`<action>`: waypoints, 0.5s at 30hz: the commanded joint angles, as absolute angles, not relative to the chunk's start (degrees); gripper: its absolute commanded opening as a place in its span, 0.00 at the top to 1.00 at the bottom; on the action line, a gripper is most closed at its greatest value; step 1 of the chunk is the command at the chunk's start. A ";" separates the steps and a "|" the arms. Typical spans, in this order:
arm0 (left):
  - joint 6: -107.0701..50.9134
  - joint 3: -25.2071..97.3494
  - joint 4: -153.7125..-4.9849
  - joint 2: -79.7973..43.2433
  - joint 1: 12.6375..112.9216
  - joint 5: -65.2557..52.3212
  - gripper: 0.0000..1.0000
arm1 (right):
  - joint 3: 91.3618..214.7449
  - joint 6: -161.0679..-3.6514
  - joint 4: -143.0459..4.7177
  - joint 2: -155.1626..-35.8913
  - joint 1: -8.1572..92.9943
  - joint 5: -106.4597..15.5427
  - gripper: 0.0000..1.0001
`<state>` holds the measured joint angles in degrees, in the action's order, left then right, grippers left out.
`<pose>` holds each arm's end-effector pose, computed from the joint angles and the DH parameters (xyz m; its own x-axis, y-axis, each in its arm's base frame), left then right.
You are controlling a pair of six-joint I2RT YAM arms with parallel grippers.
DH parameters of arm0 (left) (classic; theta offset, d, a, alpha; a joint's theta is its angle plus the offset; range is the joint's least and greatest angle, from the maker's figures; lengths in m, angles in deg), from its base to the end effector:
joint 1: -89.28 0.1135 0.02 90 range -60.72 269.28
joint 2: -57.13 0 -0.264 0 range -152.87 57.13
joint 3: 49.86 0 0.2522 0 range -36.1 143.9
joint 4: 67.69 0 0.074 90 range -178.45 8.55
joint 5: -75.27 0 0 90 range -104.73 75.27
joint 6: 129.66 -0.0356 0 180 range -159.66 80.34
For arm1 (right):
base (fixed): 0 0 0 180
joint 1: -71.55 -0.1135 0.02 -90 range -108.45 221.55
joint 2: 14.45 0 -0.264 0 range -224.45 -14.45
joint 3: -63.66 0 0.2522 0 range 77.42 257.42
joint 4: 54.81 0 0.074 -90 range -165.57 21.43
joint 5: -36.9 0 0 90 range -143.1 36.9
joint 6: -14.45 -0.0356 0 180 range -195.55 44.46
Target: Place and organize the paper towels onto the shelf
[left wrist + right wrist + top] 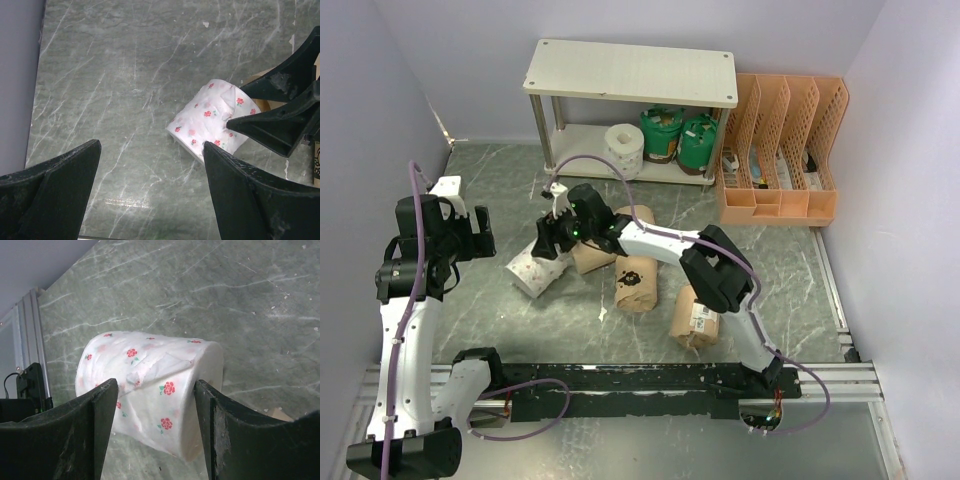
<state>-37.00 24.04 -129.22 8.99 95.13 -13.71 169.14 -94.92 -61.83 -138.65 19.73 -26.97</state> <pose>0.1591 0.0157 0.3557 -0.5768 -0.1057 -0.8100 -0.1144 0.9923 -0.0480 0.2984 0.4048 0.2049 -0.5687 -0.2414 -0.7864 -0.8081 0.3426 0.4792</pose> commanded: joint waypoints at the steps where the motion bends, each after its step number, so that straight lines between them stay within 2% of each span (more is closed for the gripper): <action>1: -36.23 23.84 -127.46 9.41 96.00 -14.73 0.05 | 170.21 -93.91 -71.06 -142.79 18.63 -24.62 0.34; 3: -36.23 23.84 -127.52 9.38 96.09 -14.73 0.05 | 171.17 -93.26 -72.62 -143.90 18.55 -25.34 0.26; 5: -36.23 23.80 -127.44 9.40 96.11 -14.66 0.05 | 171.18 -92.72 -72.79 -144.61 18.40 -26.08 0.22; 8: -36.29 23.80 -127.44 9.40 96.18 -14.64 0.05 | 171.28 -92.69 -72.88 -145.41 18.39 -26.64 0.25; 12: -36.32 23.76 -127.44 9.17 96.23 -14.45 0.05 | 171.77 -93.37 -72.83 -145.85 18.40 -25.68 0.46; 15: -36.39 23.76 -127.47 9.05 96.22 -14.41 0.05 | 172.26 -93.60 -72.95 -145.85 18.45 -23.65 0.75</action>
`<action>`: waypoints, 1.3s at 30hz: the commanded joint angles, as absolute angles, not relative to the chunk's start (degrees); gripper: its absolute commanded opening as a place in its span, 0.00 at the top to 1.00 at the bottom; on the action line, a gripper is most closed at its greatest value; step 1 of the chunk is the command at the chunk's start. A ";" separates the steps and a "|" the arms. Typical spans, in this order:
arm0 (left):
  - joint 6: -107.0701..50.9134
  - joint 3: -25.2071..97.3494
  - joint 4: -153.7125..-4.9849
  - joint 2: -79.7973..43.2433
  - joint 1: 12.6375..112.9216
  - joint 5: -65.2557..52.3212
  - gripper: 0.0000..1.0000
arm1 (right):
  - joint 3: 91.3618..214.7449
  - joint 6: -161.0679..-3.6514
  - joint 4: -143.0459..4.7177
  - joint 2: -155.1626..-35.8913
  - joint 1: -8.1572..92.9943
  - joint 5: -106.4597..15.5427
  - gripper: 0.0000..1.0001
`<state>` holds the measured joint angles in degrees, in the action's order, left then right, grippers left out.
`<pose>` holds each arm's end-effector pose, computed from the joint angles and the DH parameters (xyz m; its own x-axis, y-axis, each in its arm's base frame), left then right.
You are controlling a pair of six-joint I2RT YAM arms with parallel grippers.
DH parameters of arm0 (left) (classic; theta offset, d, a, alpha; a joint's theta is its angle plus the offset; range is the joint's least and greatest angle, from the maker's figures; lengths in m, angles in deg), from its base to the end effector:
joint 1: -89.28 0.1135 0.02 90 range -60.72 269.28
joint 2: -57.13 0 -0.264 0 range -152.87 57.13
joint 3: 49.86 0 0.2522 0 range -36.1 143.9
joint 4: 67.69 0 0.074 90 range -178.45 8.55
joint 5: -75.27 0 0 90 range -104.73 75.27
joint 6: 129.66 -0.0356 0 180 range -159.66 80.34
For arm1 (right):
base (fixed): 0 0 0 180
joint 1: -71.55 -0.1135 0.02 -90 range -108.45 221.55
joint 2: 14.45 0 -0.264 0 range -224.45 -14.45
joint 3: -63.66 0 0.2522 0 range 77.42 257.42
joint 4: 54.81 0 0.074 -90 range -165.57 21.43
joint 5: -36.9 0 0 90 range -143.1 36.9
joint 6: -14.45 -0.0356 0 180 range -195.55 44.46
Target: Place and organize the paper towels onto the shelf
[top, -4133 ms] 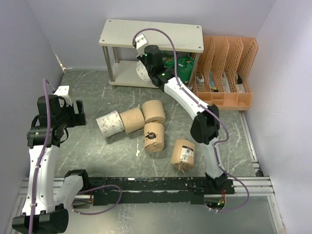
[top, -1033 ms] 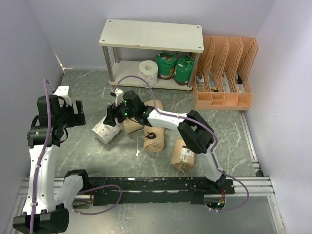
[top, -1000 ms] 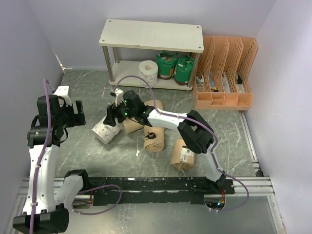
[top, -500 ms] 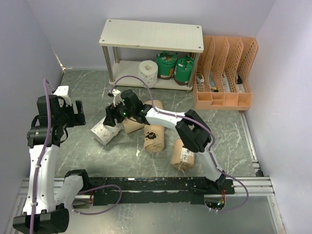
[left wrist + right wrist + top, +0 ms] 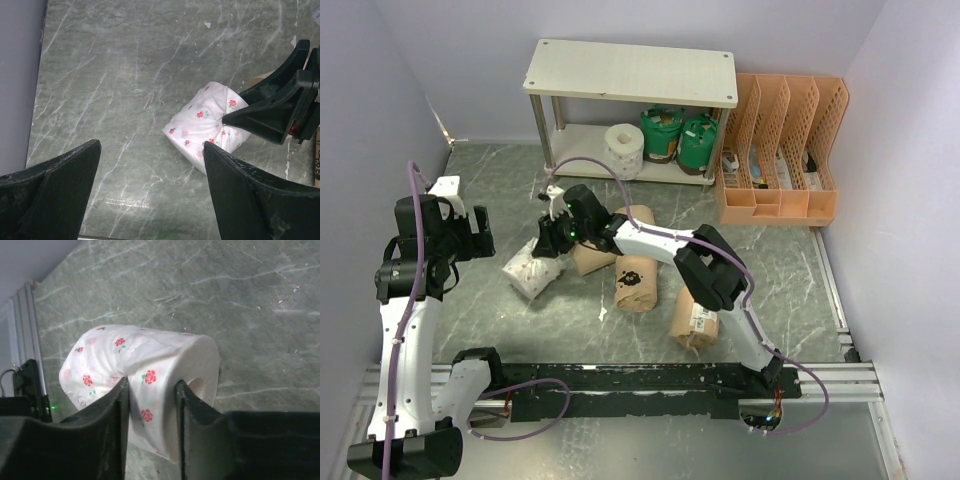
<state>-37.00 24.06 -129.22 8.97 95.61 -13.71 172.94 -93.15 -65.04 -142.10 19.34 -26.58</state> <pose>0.1591 0.0170 0.3557 -0.5759 -0.1106 -0.8100 -0.1227 0.9913 -0.0480 0.3021 0.4156 0.1924 -0.5660 -0.2885 -0.7723 -0.8143 0.3417 0.4692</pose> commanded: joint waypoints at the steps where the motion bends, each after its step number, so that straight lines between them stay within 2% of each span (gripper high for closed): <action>1: -36.40 23.80 -127.50 9.10 96.30 -14.38 0.05 | 172.55 -93.69 -73.20 -145.72 18.44 -22.94 0.85; 2: -36.41 23.76 -127.50 9.14 96.35 -14.38 0.05 | 172.57 -93.69 -73.14 -145.41 18.39 -22.15 0.95; 3: -36.41 23.82 -127.44 9.21 96.37 -14.30 0.05 | 172.25 -93.68 -72.75 -144.92 18.37 -21.38 1.00; 8: -36.58 23.76 -127.42 9.16 96.49 -13.82 0.05 | 169.73 -93.51 -69.61 -140.28 18.60 -19.92 1.00; 12: -36.73 23.76 -127.43 9.72 96.79 -13.31 0.05 | 171.42 -88.77 -73.28 -135.55 18.87 -24.51 1.00; 18: -37.09 23.76 -127.33 10.69 97.64 -12.12 0.05 | 176.86 -75.04 -79.62 -130.48 19.76 -45.01 1.00; 25: -37.19 23.76 -127.29 11.08 97.66 -11.86 0.05 | 185.11 -63.65 -80.01 -130.46 20.02 -61.51 1.00; 31: -37.37 23.76 -127.29 10.71 97.63 -11.23 0.05 | 188.77 -54.31 -73.11 -132.12 20.53 -72.34 1.00; 35: -37.46 23.71 -127.27 9.89 97.69 -10.80 0.05 | 197.06 -47.03 -72.17 -138.72 21.15 -79.13 1.00; 39: -37.37 23.76 -127.32 8.99 97.63 -11.09 0.05 | 205.65 -43.83 -73.62 -145.16 22.06 -80.25 1.00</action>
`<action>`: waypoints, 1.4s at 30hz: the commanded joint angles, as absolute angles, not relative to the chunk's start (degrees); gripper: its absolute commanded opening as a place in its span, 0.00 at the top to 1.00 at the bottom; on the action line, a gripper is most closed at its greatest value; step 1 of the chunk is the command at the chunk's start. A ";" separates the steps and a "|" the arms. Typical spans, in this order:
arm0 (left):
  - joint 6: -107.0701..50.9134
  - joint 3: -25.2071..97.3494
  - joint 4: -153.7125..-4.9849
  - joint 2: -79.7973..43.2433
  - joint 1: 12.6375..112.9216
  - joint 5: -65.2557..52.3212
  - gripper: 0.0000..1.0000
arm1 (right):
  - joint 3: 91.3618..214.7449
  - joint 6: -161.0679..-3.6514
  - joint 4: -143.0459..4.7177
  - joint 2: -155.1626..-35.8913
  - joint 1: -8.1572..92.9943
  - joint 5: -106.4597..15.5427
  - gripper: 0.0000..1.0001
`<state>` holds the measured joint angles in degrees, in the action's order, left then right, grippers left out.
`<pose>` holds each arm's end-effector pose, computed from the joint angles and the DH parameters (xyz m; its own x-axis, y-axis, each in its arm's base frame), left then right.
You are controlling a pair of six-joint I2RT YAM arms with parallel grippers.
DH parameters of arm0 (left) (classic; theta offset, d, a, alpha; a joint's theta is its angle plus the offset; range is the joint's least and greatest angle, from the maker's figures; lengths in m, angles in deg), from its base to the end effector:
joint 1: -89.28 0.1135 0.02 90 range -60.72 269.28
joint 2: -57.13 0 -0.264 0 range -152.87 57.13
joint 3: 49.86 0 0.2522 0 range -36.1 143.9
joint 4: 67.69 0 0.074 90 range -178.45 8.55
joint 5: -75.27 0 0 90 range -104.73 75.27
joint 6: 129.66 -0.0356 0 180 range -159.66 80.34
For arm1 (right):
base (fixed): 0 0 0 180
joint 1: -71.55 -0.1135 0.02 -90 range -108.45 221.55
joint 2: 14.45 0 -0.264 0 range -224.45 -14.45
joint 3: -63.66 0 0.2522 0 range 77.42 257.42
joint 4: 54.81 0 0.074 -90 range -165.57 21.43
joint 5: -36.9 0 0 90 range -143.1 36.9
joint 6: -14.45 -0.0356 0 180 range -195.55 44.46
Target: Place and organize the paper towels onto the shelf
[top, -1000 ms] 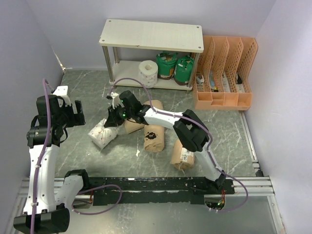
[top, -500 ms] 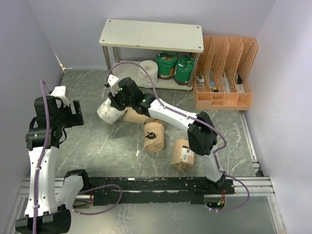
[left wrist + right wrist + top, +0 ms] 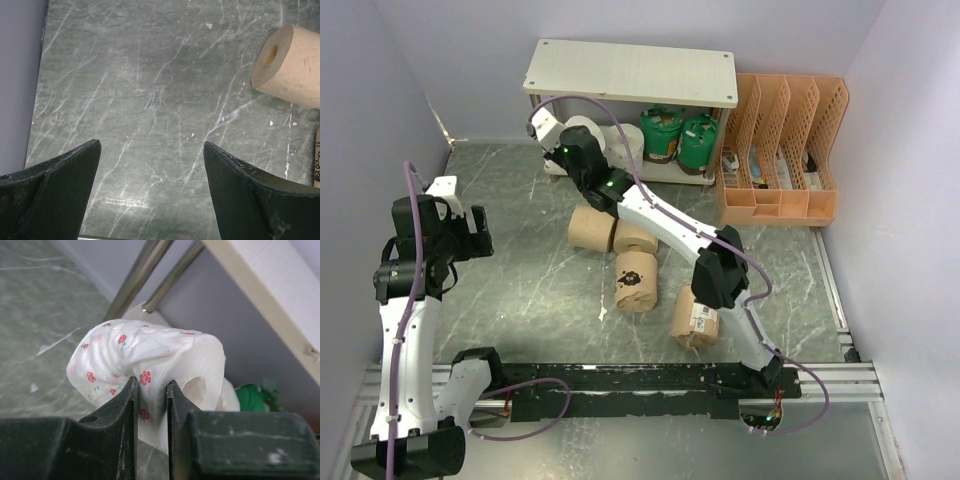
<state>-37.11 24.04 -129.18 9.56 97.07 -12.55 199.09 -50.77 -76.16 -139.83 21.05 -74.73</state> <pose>0.1562 0.0200 0.3571 -0.5653 -0.1222 -0.8158 -0.1299 0.9898 -0.0583 0.3448 0.3977 0.3518 0.0911 -0.5020 -0.8601 -0.4947 0.7267 -0.4766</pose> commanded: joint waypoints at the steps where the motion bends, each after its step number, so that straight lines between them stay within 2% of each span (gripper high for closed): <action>1: -37.44 23.76 -127.32 9.28 97.65 -10.98 0.05 | 206.56 -42.72 -72.78 -146.15 22.32 -80.45 1.00; 6: -36.50 23.38 -126.97 11.16 97.65 -13.26 0.05 | 211.18 -38.67 -68.02 -152.50 24.42 -79.93 1.00; 9: -37.36 23.25 -126.68 10.11 97.63 -10.68 0.05 | 214.13 -36.88 -65.65 -156.58 25.73 -79.87 1.00; 14: -36.18 23.38 -127.01 7.66 97.72 -14.28 0.05 | 212.11 -37.21 -60.30 -158.76 27.81 -77.95 1.00; 17: -36.94 23.32 -126.83 7.05 97.76 -11.89 0.05 | 207.63 -37.36 -54.88 -158.46 28.19 -78.39 1.00; 19: -37.54 23.23 -126.68 6.33 97.89 -9.45 0.05 | 205.37 -37.30 -52.41 -158.03 28.37 -77.51 0.82; 21: -35.83 23.09 -126.62 5.59 98.17 -12.76 0.05 | 205.28 -38.44 -52.90 -158.05 28.55 -76.09 0.62; 24: -34.12 22.79 -126.57 5.56 98.93 -16.71 0.05 | 204.93 -39.87 -53.73 -157.60 28.57 -74.78 0.46; 26: -34.16 22.79 -126.50 5.83 99.35 -16.44 0.05 | 204.21 -41.36 -53.77 -156.83 28.57 -74.09 0.39; 30: -34.72 22.68 -126.27 6.09 99.39 -14.33 0.05 | 201.49 -43.44 -51.60 -154.29 28.13 -72.70 0.34; 32: -33.48 22.54 -126.39 5.94 99.58 -17.40 0.05 | 201.00 -43.22 -50.63 -153.05 27.28 -73.40 0.18; 35: -33.63 22.47 -126.35 6.53 99.80 -16.60 0.05 | 199.35 -43.55 -49.61 -149.42 24.67 -79.00 0.11; 36: -33.68 22.49 -126.29 6.96 100.00 -16.27 0.05 | 197.29 -44.70 -49.09 -147.41 23.62 -81.35 0.08; 37: -33.87 22.44 -126.19 7.44 100.07 -15.78 0.05 | 194.43 -46.53 -48.73 -144.94 22.74 -83.39 0.01; 42: -35.30 22.33 -125.67 9.56 100.01 -11.49 0.05 | 168.88 -69.95 -49.63 -126.77 21.18 -87.97 0.00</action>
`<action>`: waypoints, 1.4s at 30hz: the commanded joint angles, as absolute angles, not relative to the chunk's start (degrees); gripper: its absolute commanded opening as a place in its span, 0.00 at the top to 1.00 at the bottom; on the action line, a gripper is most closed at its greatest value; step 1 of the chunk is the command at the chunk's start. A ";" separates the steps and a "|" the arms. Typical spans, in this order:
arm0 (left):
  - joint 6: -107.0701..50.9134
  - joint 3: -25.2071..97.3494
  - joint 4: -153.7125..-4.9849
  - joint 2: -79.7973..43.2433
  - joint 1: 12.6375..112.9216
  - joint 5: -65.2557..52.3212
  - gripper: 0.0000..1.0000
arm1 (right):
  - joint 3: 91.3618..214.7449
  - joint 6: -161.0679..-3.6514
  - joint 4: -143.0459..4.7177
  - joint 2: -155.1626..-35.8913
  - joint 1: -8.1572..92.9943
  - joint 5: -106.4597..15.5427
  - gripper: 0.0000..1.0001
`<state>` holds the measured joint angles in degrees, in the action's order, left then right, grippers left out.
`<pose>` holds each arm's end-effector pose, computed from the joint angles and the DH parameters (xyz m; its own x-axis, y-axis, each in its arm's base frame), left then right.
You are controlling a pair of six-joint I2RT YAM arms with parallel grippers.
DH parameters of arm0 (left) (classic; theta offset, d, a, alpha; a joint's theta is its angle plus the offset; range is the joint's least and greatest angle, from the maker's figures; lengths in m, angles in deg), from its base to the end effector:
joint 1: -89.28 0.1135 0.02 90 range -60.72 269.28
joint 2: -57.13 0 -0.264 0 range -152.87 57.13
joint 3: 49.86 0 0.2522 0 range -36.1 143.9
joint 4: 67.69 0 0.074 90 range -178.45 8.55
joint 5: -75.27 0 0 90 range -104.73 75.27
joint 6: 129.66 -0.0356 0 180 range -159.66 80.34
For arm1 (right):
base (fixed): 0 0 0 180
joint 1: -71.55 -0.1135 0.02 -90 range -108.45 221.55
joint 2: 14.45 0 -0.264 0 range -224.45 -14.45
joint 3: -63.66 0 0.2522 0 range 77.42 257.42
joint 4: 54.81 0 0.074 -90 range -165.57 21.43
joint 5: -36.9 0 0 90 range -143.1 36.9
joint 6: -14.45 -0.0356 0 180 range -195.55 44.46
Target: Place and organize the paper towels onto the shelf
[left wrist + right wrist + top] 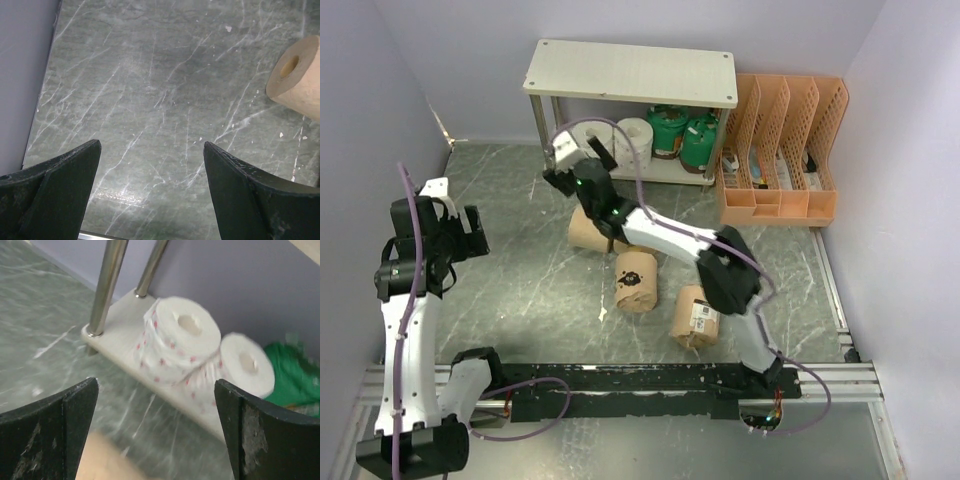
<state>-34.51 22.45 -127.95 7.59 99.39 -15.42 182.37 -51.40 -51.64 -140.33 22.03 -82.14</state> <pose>0.1655 0.0299 0.3453 -0.5802 -0.1946 -0.7909 -0.2380 0.9692 -0.0639 0.3571 0.3918 0.2886 0.1021 -0.4313 -0.8964 -0.3385 0.8323 -0.4390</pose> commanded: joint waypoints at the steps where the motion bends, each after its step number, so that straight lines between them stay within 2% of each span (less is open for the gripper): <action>1: -35.58 22.23 -125.60 9.55 100.01 -10.43 0.05 | 163.05 -75.34 -49.90 -123.02 21.36 -88.63 0.00; 3: -35.06 22.26 -125.69 9.21 100.03 -11.87 0.05 | 151.32 -84.40 -49.95 -115.15 21.36 -90.21 0.00; 7: -39.75 22.78 -125.83 8.39 100.00 4.79 0.05 | 133.12 -97.64 -52.98 -103.11 21.29 -90.11 0.00; 10: -33.94 22.97 -128.81 8.43 100.43 -0.31 0.05 | 122.79 -102.75 -53.75 -96.44 20.82 -88.78 0.00; 11: -34.34 21.85 -129.44 9.15 100.87 2.53 0.05 | 120.48 -103.53 -53.53 -94.51 20.68 -87.45 0.00; 12: -36.52 20.64 -129.34 10.28 101.82 11.67 0.05 | 118.91 -104.37 -53.77 -91.97 20.66 -86.46 0.00; 13: -38.31 20.03 -129.29 11.62 103.22 15.71 0.05 | 117.69 -104.76 -54.25 -90.23 20.66 -85.27 0.00; 17: -42.21 18.50 -129.82 17.11 105.39 25.08 0.05 | 116.02 -103.25 -57.66 -86.54 20.60 -80.00 0.00; 19: -39.99 18.76 -129.72 18.41 105.71 20.51 0.05 | 116.22 -102.96 -59.70 -86.07 20.56 -78.07 0.00; 21: -41.74 18.20 -129.90 18.26 105.80 23.94 0.05 | 116.20 -102.86 -61.07 -85.70 20.57 -77.22 0.00; 24: -39.87 18.44 -129.84 17.36 105.97 20.02 0.05 | 115.96 -102.86 -62.36 -85.31 20.55 -75.03 0.00; 27: -42.20 18.32 -130.46 16.43 105.97 24.86 0.05 | 114.97 -102.13 -60.79 -85.73 20.54 -69.20 0.00; 30: -40.83 18.25 -129.82 15.94 105.92 22.28 0.05 | 115.00 -101.29 -60.22 -87.10 20.35 -64.11 0.00; 32: -42.46 18.09 -130.43 15.55 105.85 26.07 0.05 | 114.59 -100.35 -59.48 -87.51 19.99 -62.21 0.00; 34: -41.77 17.93 -130.15 15.27 105.88 24.34 0.05 | 114.14 -99.97 -59.34 -86.94 19.77 -61.08 0.00; 38: -41.37 17.80 -130.11 14.00 105.96 23.43 0.05 | 113.10 -98.97 -61.52 -83.49 17.13 -60.03 0.00; 42: -41.16 17.70 -129.98 13.50 105.94 23.08 0.05 | 114.21 -96.39 -69.13 -82.09 7.87 -72.44 0.00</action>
<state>-41.13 18.21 -130.18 13.73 105.31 22.37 113.23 -99.36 -62.39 -84.12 15.34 -63.91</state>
